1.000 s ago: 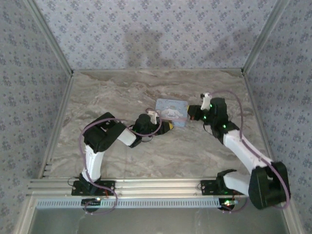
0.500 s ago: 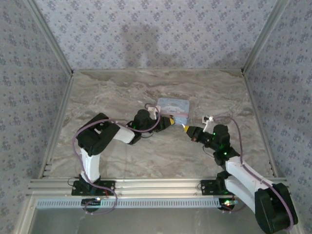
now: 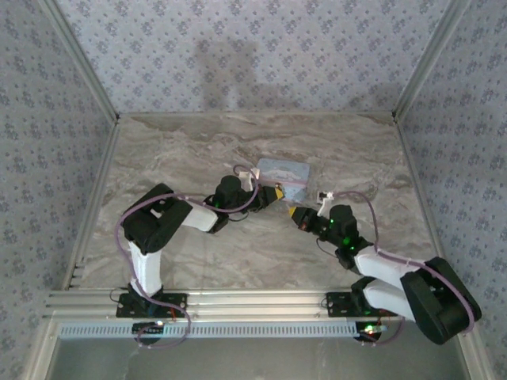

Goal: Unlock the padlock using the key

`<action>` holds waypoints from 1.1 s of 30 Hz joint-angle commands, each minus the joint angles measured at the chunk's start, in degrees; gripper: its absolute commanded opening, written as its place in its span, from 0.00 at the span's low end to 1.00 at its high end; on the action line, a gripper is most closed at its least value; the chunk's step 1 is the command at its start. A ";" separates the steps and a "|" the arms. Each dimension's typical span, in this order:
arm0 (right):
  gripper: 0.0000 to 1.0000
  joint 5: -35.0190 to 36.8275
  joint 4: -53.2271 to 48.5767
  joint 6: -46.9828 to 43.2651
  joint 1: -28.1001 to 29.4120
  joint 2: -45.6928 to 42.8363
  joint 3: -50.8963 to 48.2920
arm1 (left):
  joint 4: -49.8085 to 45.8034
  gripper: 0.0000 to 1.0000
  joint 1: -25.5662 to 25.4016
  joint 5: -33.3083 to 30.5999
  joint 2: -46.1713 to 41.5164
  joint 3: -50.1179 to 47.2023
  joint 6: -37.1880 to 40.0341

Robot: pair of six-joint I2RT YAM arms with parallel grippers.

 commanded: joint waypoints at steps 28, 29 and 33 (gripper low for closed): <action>0.00 0.65 14.71 5.33 -0.70 12.32 4.40 | 11.89 0.00 0.31 2.27 -0.20 0.55 -3.53; 0.00 0.41 15.21 5.43 -0.86 12.51 4.45 | 12.04 0.00 0.27 2.50 -0.11 0.64 -3.64; 0.00 -0.58 17.06 5.96 -1.32 13.10 4.57 | 12.93 0.00 0.20 2.77 0.33 0.65 -4.14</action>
